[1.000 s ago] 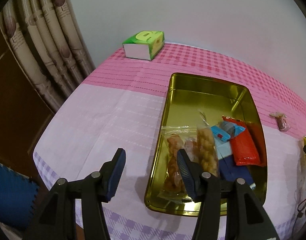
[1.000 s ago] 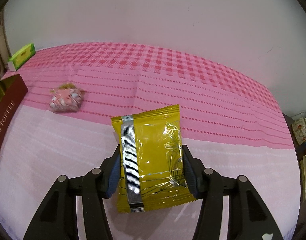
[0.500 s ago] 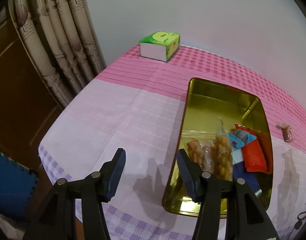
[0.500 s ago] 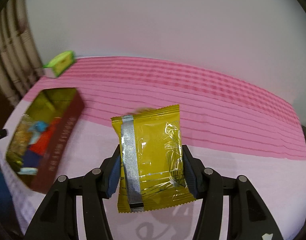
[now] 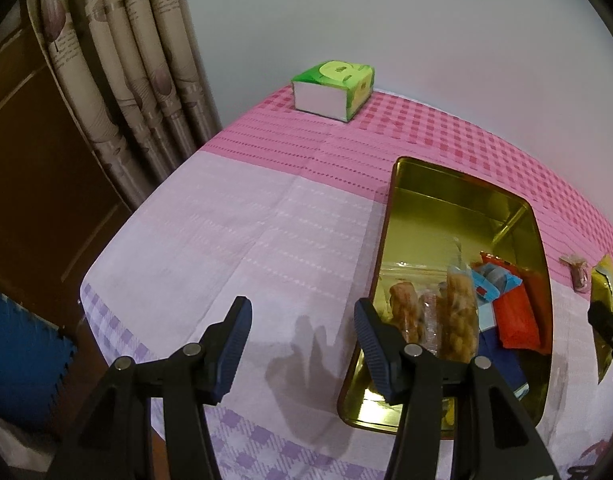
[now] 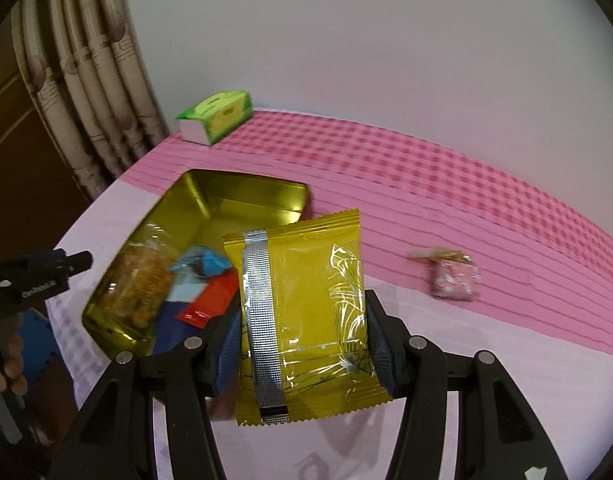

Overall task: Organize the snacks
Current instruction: 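Carry the yellow-and-silver bag into the tin and open the right tool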

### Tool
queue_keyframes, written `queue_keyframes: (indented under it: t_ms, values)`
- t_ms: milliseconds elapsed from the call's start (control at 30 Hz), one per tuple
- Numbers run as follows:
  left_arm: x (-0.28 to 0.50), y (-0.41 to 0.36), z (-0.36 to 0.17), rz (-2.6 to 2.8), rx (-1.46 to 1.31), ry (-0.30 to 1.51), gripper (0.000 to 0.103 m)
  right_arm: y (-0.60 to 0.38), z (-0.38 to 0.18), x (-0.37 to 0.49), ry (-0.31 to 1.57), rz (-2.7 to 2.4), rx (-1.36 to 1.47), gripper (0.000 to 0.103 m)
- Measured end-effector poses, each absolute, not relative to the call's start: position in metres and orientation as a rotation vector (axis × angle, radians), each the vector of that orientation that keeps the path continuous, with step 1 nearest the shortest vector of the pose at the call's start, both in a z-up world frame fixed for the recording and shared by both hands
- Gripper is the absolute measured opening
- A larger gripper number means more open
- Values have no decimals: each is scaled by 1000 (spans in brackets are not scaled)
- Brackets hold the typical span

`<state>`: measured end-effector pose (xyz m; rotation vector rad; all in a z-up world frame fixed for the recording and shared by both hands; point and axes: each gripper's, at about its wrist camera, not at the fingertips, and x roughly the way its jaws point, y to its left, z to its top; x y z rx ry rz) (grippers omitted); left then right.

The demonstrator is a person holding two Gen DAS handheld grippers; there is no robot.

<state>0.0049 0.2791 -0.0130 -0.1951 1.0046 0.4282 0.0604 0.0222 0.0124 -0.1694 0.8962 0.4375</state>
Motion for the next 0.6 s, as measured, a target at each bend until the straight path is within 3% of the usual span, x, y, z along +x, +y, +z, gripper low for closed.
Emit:
queue_keyframes:
  t_ms: [600]
  values:
    - [2, 290, -14, 453, -231, 1013, 55, 93, -8, 56, 947, 532, -245, 51]
